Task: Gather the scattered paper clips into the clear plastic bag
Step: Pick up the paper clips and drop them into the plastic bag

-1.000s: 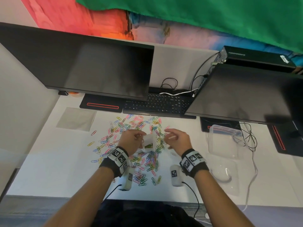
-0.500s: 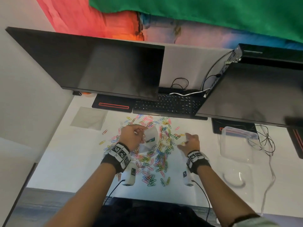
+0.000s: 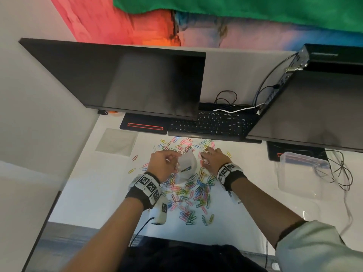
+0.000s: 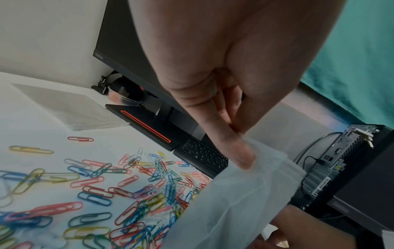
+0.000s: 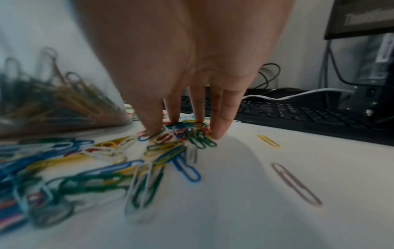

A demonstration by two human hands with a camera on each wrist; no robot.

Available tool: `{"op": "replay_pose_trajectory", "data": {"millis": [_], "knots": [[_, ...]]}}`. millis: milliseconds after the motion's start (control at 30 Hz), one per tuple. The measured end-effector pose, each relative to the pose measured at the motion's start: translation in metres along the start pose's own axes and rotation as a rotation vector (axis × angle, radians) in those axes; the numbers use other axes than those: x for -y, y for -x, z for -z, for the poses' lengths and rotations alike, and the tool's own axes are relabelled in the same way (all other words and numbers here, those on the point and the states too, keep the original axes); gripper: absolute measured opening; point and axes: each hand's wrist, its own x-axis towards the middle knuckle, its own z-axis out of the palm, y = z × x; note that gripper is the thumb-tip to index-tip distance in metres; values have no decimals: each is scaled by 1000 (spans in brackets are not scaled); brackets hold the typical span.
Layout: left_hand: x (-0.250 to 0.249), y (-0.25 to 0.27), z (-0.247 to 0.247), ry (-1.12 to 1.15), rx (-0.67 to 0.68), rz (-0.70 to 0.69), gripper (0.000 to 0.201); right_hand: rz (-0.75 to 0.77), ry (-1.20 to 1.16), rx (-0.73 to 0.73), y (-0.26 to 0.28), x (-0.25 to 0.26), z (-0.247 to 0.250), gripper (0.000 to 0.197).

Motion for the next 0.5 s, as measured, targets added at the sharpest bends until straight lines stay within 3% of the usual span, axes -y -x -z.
{"op": "replay_pose_trajectory", "data": {"millis": [100,300,500], "knots": [[1,-1,-1,9,4,15,21,29,22,-79,3,0,-5,41],[-5,-2,-7,16,34,23,19,-35,-46,-87,7,-12,-4,25],[-10,-5,-20,-9,68,-2,18,-484,-752,-241,27,-32,10,19]]}}
